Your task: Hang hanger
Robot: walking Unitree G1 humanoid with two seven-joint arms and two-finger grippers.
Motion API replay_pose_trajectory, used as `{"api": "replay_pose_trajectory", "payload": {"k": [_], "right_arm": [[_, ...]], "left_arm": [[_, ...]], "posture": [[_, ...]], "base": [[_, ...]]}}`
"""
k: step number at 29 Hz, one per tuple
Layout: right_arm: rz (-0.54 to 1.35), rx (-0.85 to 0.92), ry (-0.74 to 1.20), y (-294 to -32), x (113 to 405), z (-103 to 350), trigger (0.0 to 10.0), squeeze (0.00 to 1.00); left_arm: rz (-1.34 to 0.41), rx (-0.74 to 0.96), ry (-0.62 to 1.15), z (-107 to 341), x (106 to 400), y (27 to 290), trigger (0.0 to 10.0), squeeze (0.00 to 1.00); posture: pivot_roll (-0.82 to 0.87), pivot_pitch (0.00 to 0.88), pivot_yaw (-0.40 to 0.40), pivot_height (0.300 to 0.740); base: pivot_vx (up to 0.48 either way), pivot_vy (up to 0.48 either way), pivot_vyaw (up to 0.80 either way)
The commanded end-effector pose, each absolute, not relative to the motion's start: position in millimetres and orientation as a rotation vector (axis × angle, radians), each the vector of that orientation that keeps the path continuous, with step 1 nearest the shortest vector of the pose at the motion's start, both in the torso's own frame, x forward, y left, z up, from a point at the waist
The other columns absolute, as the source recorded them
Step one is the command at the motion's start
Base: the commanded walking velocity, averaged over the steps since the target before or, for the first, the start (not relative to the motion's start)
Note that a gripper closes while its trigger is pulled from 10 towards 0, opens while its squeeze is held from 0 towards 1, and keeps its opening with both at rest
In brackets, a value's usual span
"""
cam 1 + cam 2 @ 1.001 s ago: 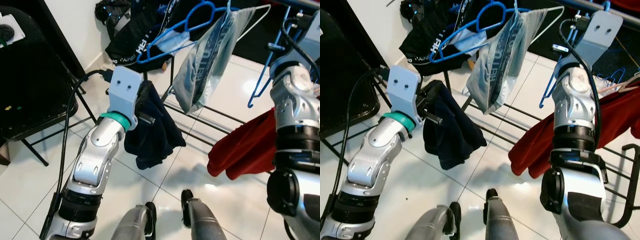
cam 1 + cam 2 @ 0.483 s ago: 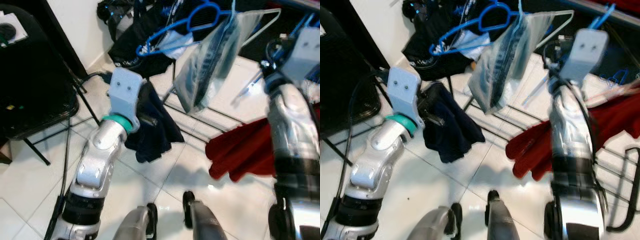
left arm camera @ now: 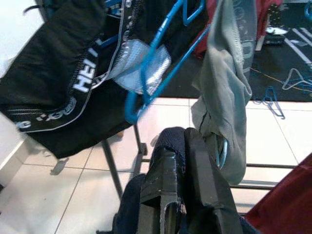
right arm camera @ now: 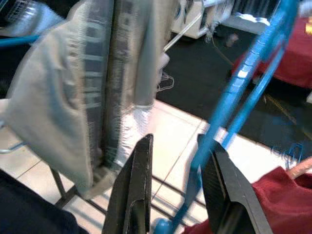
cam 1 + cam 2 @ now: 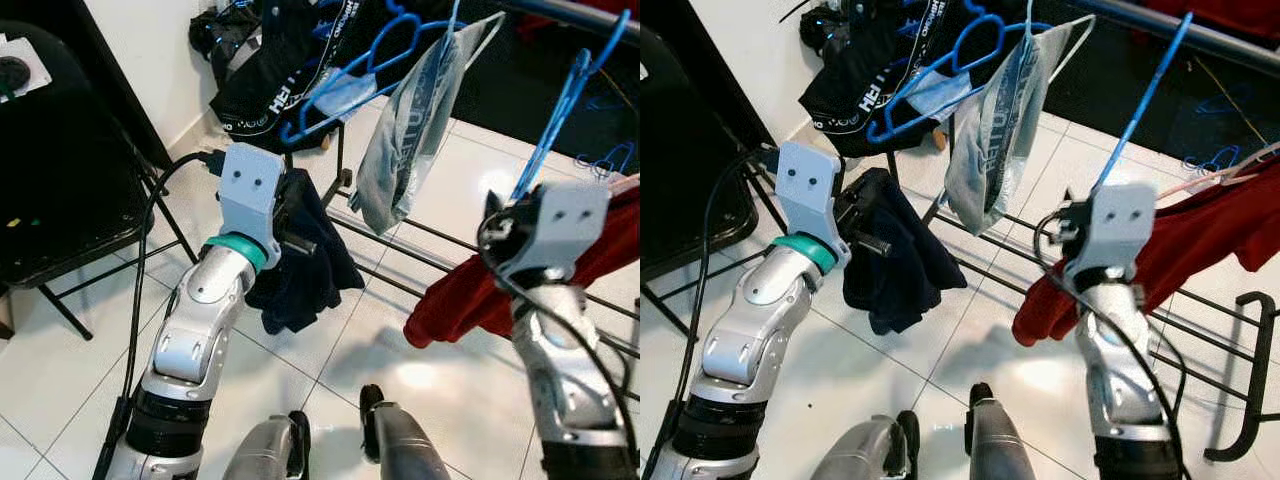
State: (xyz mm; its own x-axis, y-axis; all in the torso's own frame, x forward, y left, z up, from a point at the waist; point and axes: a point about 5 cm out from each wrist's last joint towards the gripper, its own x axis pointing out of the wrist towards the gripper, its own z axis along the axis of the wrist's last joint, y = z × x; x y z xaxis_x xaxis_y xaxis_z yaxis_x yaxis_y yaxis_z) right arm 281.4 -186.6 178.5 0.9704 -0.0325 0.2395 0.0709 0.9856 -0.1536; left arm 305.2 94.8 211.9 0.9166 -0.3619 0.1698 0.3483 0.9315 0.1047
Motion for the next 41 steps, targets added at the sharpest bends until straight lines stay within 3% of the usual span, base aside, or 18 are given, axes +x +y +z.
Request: {"api": "replay_pose_trajectory", "payload": {"k": [1, 6, 13, 14, 17, 18, 22, 23, 24, 27, 32, 34, 35, 37, 38, 39, 40, 41], "right_arm": [[-0.009, -0.201, -0.257, -177.3, 276.7, 173.6, 10.0, 0.0], [-0.014, -0.269, -0.335, -165.9, 254.1, 183.5, 10.0, 0.0], [-0.018, -0.277, -0.351, -163.4, 249.1, 185.1, 10.0, 0.0], [-0.009, -0.285, -0.357, -160.0, 244.6, 184.6, 10.0, 0.95], [-0.009, -0.285, -0.357, -160.0, 244.6, 184.6, 10.0, 0.95], [-0.001, -0.289, -0.348, -158.6, 238.9, 181.1, 10.0, 1.0], [-0.06, -0.267, -0.316, -166.3, 232.0, 174.4, 10.0, 1.0], [-0.163, -0.204, -0.279, -180.0, 228.3, 169.5, 10.0, 0.0], [-0.266, -0.124, -0.248, -193.2, 226.3, 165.8, 10.0, 0.0], [-0.324, -0.092, -0.235, -200.8, 225.2, 164.3, 10.0, 0.0], [-0.261, -0.129, -0.252, -195.5, 227.0, 167.7, 10.0, 0.0], [-0.153, -0.226, -0.297, -185.2, 227.9, 175.2, 10.0, 0.0], [0.07, -0.263, -0.314, -164.6, 232.8, 181.0, 10.0, 0.0], [0.07, -0.263, -0.314, -164.6, 232.8, 181.0, 10.0, 0.0], [0.314, -0.266, -0.317, -140.1, 237.2, 186.4, 10.0, 0.0], [0.314, -0.266, -0.317, -140.1, 237.2, 186.4, 10.0, 0.0], [0.511, -0.27, -0.317, -120.6, 239.1, 190.7, 10.0, 0.0], [0.511, -0.27, -0.317, -120.6, 239.1, 190.7, 10.0, 0.0]], "left_arm": [[-0.357, 0.066, -0.227, 215.8, 300.4, 97.8, 10.0, 0.0], [-0.353, 0.059, -0.225, 215.5, 298.9, 98.6, 10.0, 0.0], [-0.358, 0.058, -0.224, 215.3, 298.9, 97.8, 10.0, 0.0], [-0.363, 0.058, -0.223, 215.2, 298.9, 97.0, 10.0, 0.0], [-0.363, 0.058, -0.223, 215.2, 298.9, 97.0, 10.0, 0.0], [-0.366, 0.059, -0.222, 214.9, 299.1, 96.5, 10.0, 0.0], [-0.37, 0.06, -0.22, 214.4, 299.2, 95.9, 10.0, 0.0], [-0.376, 0.061, -0.217, 213.6, 299.3, 95.0, 10.0, 0.0], [-0.382, 0.061, -0.214, 213.1, 299.4, 94.2, 10.0, 0.0], [-0.387, 0.063, -0.212, 212.8, 299.5, 93.4, 10.0, 0.0], [-0.39, 0.064, -0.211, 213.1, 300.1, 93.2, 10.0, 0.0], [-0.391, 0.065, -0.211, 213.5, 300.8, 93.2, 10.0, 0.0], [-0.4, 0.068, -0.208, 214.5, 301.5, 92.2, 10.0, 0.0], [-0.4, 0.068, -0.208, 214.5, 301.5, 92.2, 10.0, 0.0], [-0.414, 0.074, -0.214, 219.3, 302.3, 91.9, 10.0, 0.0], [-0.414, 0.074, -0.214, 219.3, 302.3, 91.9, 10.0, 0.0], [-0.412, 0.082, -0.227, 226.3, 303.7, 94.4, 10.0, 0.0], [-0.412, 0.082, -0.227, 226.3, 303.7, 94.4, 10.0, 0.0]], "posture": [[-0.15, 0.164, 0.065, 0.74], [-0.15, 0.169, 0.069, 0.74], [-0.15, 0.17, 0.071, 0.74], [-0.16, 0.17, 0.073, 0.74], [-0.16, 0.17, 0.073, 0.74], [-0.16, 0.172, 0.072, 0.74], [-0.16, 0.177, 0.075, 0.74], [-0.17, 0.181, 0.085, 0.74], [-0.17, 0.181, 0.089, 0.74], [-0.17, 0.181, 0.089, 0.74], [-0.17, 0.181, 0.092, 0.74], [-0.17, 0.181, 0.092, 0.74], [-0.17, 0.179, 0.094, 0.74], [-0.17, 0.179, 0.094, 0.74], [-0.15, 0.172, 0.078, 0.74], [-0.15, 0.172, 0.078, 0.74], [-0.12, 0.166, 0.06, 0.74], [-0.12, 0.166, 0.06, 0.74]], "base": [[0.0, 0.0, 0.0], [0.0, 0.0, 0.0], [0.0, 0.0, 0.0], [0.0, 0.0, 0.0], [0.0, 0.0, 0.0], [0.0, 0.0, 0.0], [0.0, 0.0, 0.0], [0.0, 0.0, 0.0], [0.0, 0.0, 0.0], [0.0, 0.0, 0.0], [0.0, 0.0, 0.0], [0.0, 0.0, 0.0], [0.0, 0.0, 0.0], [0.0, 0.0, 0.0], [0.0, 0.0, 0.0], [0.0, 0.0, 0.0], [0.0, 0.0, 0.0], [0.0, 0.0, 0.0]]}}
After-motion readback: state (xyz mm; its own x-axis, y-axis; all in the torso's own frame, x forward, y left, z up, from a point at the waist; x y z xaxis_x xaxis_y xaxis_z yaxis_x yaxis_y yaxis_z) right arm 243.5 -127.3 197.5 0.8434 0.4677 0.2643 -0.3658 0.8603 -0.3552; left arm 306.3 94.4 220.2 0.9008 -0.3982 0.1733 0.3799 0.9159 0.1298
